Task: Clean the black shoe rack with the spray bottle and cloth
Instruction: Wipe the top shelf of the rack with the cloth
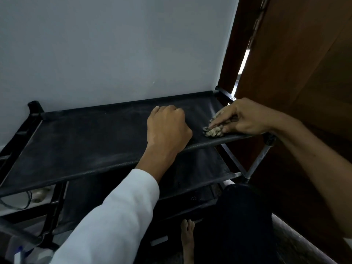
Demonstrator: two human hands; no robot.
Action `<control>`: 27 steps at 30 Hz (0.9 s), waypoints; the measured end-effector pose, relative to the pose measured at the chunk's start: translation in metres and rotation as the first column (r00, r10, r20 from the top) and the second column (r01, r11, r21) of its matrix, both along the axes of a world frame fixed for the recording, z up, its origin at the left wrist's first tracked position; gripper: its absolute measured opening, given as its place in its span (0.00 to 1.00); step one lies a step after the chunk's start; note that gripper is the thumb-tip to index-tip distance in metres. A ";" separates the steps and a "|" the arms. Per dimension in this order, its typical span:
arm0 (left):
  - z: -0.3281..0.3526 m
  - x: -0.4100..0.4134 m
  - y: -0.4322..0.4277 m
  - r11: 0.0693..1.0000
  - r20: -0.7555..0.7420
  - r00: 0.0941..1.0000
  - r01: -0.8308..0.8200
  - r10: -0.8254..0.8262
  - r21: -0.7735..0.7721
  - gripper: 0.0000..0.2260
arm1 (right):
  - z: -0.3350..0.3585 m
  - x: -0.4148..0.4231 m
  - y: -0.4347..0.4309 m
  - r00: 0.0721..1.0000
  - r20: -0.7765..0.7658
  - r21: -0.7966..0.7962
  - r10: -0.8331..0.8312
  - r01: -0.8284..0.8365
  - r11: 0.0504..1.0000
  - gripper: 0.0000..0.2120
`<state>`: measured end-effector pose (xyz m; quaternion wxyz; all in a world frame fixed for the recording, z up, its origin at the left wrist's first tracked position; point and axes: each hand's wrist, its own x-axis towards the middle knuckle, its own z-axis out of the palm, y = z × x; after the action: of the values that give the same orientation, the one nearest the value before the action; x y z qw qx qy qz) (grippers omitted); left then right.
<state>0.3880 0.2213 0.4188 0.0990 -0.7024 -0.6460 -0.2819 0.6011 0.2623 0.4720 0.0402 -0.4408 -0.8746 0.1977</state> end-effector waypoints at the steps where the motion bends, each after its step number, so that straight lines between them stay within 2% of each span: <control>1: 0.000 0.000 0.000 1.000 0.001 1.000 0.002 -0.002 -0.008 0.07 | -0.001 -0.001 -0.002 1.000 -0.017 -0.002 0.024 -0.024 1.000 0.19; 3: -0.001 0.001 -0.001 1.000 0.003 1.000 0.002 -0.002 -0.018 0.07 | 0.000 0.001 -0.001 0.999 0.011 -0.002 0.031 -0.031 1.000 0.18; 7: -0.002 0.002 -0.001 1.000 -0.014 1.000 -0.004 0.004 -0.002 0.06 | 0.002 0.011 0.013 0.989 0.125 0.038 -0.074 0.070 0.997 0.18; 13: 0.001 0.004 0.000 0.999 -0.029 0.999 0.031 -0.032 -0.005 0.05 | -0.002 0.001 0.056 0.944 0.263 0.256 -0.201 0.133 0.957 0.17; 19: 0.001 0.002 -0.001 0.999 -0.026 0.999 0.034 -0.034 0.005 0.05 | -0.017 -0.030 0.089 0.934 0.149 0.412 -0.325 0.240 0.879 0.17; 21: 0.000 0.001 -0.001 1.000 -0.015 0.999 0.029 -0.029 0.000 0.07 | -0.023 -0.031 0.083 0.929 0.168 0.418 -0.329 0.235 0.878 0.17; 24: 0.001 0.002 -0.003 1.000 -0.013 1.000 0.018 -0.018 -0.006 0.08 | -0.019 -0.026 0.064 0.935 0.228 0.327 -0.271 0.189 0.926 0.18; 27: 0.004 0.002 -0.006 0.999 -0.023 0.999 0.025 -0.026 -0.033 0.01 | -0.013 -0.029 0.045 0.962 0.221 0.246 -0.163 0.107 0.963 0.17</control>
<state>0.3900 0.2152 0.4229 0.0915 -0.7154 -0.6404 -0.2641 0.5718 0.3075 0.4593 -0.0006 -0.5128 -0.8577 0.0366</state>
